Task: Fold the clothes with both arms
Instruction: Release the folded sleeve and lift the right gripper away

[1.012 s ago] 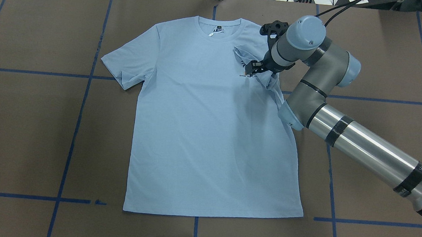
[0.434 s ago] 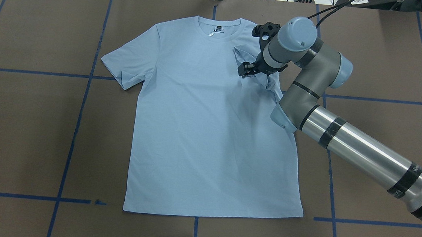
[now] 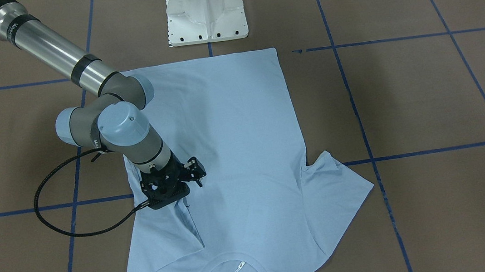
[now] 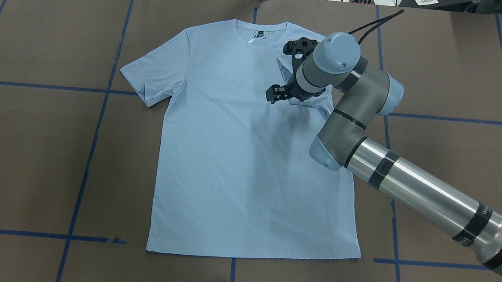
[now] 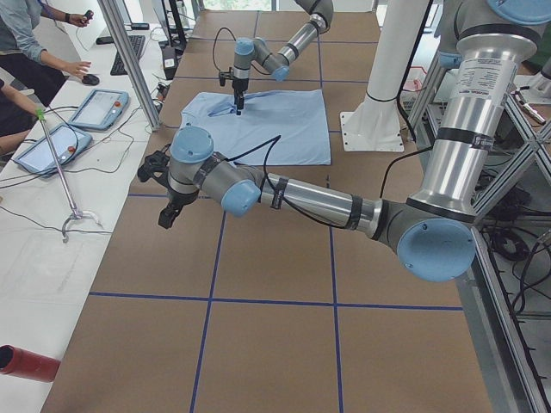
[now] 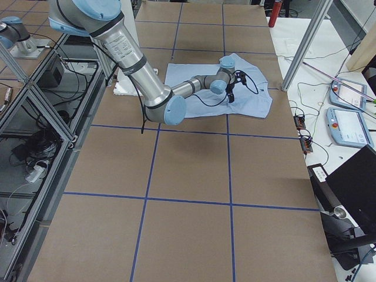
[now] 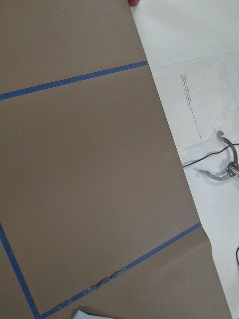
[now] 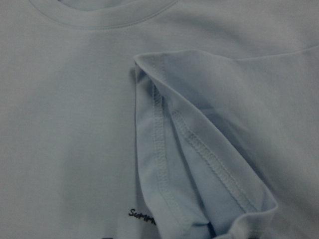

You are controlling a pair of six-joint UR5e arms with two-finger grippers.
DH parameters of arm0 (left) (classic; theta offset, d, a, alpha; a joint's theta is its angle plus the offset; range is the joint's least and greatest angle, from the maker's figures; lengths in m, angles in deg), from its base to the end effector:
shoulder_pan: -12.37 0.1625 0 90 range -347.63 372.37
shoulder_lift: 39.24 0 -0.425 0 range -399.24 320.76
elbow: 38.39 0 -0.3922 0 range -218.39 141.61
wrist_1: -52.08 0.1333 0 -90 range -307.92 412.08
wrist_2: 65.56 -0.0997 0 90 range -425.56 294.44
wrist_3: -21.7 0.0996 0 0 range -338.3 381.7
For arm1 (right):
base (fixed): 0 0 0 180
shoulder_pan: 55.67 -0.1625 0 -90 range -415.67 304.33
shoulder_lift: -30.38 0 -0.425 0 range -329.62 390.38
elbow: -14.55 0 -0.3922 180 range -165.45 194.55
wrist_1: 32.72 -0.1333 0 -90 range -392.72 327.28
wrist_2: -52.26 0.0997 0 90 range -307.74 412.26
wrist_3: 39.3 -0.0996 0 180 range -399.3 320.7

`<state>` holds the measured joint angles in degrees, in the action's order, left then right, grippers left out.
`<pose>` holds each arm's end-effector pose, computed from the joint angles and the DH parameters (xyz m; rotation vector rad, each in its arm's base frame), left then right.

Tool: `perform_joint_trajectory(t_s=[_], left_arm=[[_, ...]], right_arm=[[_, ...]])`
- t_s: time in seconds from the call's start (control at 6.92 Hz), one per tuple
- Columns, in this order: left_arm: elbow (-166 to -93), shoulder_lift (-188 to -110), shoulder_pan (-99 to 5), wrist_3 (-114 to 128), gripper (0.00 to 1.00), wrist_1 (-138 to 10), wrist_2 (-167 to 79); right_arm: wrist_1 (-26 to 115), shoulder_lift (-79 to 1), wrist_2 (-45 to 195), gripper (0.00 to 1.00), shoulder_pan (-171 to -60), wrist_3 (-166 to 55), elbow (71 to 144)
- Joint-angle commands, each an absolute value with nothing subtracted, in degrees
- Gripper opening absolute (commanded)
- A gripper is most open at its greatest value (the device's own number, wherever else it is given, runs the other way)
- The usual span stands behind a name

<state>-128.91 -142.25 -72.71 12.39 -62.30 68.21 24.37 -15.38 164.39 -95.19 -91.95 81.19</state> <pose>-0.0127 -0.6032 0.4803 0.5320 0.8064 0.1820 -0.5533 -0.5806 0.3013 0.2961 -0.9476 -0.1465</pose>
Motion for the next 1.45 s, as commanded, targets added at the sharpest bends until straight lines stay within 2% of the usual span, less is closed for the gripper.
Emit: perform_joint_trajectory(t_s=[0.0, 0.29, 0.43, 0.72, 1.01, 1.3], left_arm=[[-128.9, -142.3, -72.7, 12.4, 1.00, -62.3, 68.2], [-128.8, -142.9, -72.6, 9.1, 1.00, -62.3, 67.9], [-129.2, -143.6, -70.2, 2.2, 1.00, -62.3, 66.7], [-129.6, -143.9, -59.2, -14.6, 1.00, -68.3, 59.8], [-128.4, -146.3, -46.1, -31.4, 1.00, -74.6, 48.5], [-123.0, -151.5, -40.1, -39.3, 0.99, -74.7, 40.4]], right_arm=[[24.3, -15.8, 165.7, 0.96, -93.6, -93.6, 84.2], [27.0, -15.7, 168.5, 0.98, -94.9, -93.6, 85.6], [33.3, -15.8, 169.8, 0.99, -97.3, -93.5, 89.3], [48.8, -15.8, 172.7, 0.99, -102.8, -92.5, 97.0], [55.9, -18.6, 172.8, 1.00, -106.1, -88.1, 102.6], [59.2, -23.3, 175.9, 1.00, -110.1, -80.3, 107.4]])
